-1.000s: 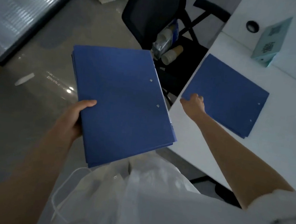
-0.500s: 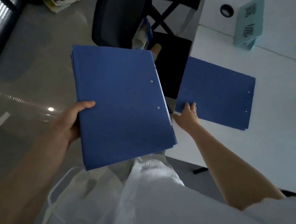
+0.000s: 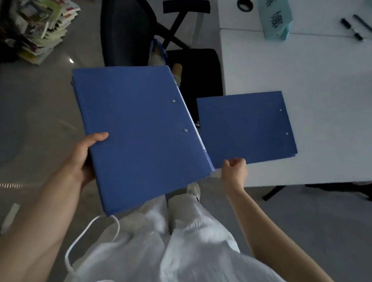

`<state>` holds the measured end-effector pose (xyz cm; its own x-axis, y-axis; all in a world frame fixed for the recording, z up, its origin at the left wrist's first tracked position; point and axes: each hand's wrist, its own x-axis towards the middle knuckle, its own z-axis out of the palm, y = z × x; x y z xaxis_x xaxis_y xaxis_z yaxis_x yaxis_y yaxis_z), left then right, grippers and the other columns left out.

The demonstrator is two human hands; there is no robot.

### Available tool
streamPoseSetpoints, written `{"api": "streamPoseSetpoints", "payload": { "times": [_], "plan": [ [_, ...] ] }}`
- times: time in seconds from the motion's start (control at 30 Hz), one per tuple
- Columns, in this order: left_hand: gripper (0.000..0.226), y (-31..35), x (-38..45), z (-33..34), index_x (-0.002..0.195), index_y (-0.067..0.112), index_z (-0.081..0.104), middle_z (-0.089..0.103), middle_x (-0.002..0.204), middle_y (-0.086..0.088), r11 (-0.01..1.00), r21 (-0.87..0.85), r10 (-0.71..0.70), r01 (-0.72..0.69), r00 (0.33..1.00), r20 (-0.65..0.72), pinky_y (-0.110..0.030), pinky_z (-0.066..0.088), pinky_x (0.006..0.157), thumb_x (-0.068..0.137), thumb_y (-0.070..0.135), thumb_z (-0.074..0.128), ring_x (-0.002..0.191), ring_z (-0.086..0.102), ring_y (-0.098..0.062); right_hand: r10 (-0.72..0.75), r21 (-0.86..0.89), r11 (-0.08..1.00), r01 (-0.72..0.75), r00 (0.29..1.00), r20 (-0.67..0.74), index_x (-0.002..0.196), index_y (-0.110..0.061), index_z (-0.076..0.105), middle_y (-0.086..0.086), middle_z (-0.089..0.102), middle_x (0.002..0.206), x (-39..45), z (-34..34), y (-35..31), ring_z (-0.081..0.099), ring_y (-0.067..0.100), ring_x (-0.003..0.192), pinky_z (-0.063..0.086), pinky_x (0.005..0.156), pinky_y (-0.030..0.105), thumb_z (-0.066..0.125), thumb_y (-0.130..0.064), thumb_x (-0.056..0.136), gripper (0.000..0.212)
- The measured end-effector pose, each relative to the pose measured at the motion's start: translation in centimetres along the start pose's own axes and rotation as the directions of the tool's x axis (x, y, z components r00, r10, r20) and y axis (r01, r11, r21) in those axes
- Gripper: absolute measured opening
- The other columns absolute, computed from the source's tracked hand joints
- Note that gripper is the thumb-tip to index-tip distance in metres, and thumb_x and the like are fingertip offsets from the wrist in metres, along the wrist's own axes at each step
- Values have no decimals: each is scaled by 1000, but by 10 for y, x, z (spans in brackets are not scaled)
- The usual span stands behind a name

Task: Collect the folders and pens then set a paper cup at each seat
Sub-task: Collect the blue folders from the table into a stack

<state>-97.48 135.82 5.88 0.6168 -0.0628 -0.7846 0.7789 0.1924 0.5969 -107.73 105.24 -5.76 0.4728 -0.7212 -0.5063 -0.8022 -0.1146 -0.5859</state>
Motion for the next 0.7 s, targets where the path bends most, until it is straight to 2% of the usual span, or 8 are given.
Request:
{"api": "streamPoseSetpoints", "payload": {
  "times": [0.07, 0.1, 0.2, 0.27, 0.37, 0.5, 0.6, 0.7],
  "plan": [
    [15, 5, 0, -4, 97, 19, 63, 76, 74, 5, 1000, 6, -2, 2, 1000, 1, -34, 49, 72, 96, 22, 49, 63, 72, -11, 293, 267, 911, -316, 948, 123, 69, -6, 50, 11, 55, 70, -8, 6, 1, 56, 27, 68, 45, 64, 34, 53, -15, 92, 24],
    [14, 6, 0, -6, 97, 19, 63, 76, 74, 5, 1000, 10, -1, 1, 1000, 1, -34, 49, 72, 96, 22, 49, 63, 72, -11, 391, 339, 822, -457, 887, 246, 74, -3, 52, 13, 56, 71, -11, 9, 1, 57, 27, 65, 51, 65, 37, 56, -21, 93, 26],
    [16, 10, 1, -11, 98, 19, 63, 76, 75, 5, 999, 34, 12, -12, 1000, 19, -35, 49, 72, 97, 21, 48, 64, 72, -11, 459, 458, 589, -666, 742, 489, 110, -1, 49, 16, 60, 105, -8, 19, 4, 65, 29, 85, 58, 68, 39, 63, -38, 91, 43],
    [15, 12, 2, -16, 98, 20, 63, 75, 74, 6, 998, 55, 8, -9, 1000, 15, -36, 50, 72, 96, 22, 48, 62, 72, -12, 416, 583, 467, -665, 747, 519, 124, -4, 49, 14, 63, 112, -1, 21, -2, 66, 27, 89, 60, 68, 36, 61, -36, 92, 47],
    [13, 13, 5, -25, 101, 20, 64, 76, 75, 5, 998, 69, -5, 5, 1000, 4, -37, 50, 70, 94, 23, 53, 63, 73, -13, 435, 659, 349, -666, 738, 516, 131, -12, 50, 8, 66, 108, 12, 17, -13, 64, 27, 87, 54, 84, 41, 63, -35, 91, 48],
    [15, 15, 11, -32, 103, 21, 65, 76, 80, 4, 997, 81, -2, 1, 1000, 19, -38, 51, 69, 92, 23, 55, 67, 73, -15, 488, 679, 301, -669, 720, 493, 125, -15, 53, 9, 61, 123, 18, 18, -23, 60, 31, 91, 50, 61, 45, 68, -33, 87, 45],
    [16, 15, 14, -34, 104, 20, 66, 77, 82, 3, 997, 77, 7, -8, 1000, 15, -39, 51, 70, 91, 24, 58, 69, 74, -16, 442, 809, 249, -532, 806, 394, 120, -12, 53, 10, 59, 119, 5, 12, -41, 58, 31, 86, 53, 62, 47, 58, -8, 93, 28],
    [14, 15, 17, -33, 102, 20, 67, 77, 81, 3, 998, 55, 11, -12, 1000, 16, -38, 50, 69, 91, 23, 59, 68, 74, -16, 359, 896, 255, -364, 896, 262, 127, -16, 50, 5, 59, 111, -8, 4, -56, 59, 27, 92, 56, 77, 47, 43, 10, 91, 46]
  ]
}}
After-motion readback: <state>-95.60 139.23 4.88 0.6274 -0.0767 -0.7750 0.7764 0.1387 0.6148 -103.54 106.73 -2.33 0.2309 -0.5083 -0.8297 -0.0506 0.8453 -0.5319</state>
